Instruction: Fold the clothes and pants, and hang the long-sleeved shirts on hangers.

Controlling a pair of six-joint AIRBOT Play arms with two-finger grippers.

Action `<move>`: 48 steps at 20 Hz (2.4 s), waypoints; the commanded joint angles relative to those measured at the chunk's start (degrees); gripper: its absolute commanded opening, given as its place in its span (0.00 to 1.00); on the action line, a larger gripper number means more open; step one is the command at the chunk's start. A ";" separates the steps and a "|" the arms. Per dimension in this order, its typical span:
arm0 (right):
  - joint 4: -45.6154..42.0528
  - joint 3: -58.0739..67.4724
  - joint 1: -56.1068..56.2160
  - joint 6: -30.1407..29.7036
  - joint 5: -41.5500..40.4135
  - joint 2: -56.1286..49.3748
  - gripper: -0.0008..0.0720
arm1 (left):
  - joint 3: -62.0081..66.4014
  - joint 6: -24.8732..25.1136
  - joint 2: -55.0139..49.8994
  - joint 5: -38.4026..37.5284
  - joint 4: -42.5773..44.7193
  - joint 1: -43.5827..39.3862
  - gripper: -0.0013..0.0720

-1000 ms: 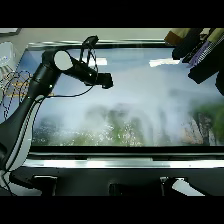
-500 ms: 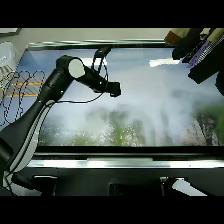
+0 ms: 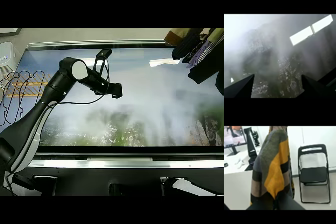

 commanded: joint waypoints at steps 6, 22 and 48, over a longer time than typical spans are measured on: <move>5.66 -0.11 -4.15 -0.55 -0.11 -0.02 0.47 | -0.02 -2.12 0.00 0.02 0.02 0.00 0.95; 24.00 -0.11 -3.98 -3.41 -5.05 19.93 0.77 | 0.00 -1.90 8.11 -0.48 10.47 8.66 0.97; 60.50 -34.38 64.22 -59.28 -40.74 1.01 0.05 | -48.61 9.14 41.81 1.16 12.00 25.81 0.05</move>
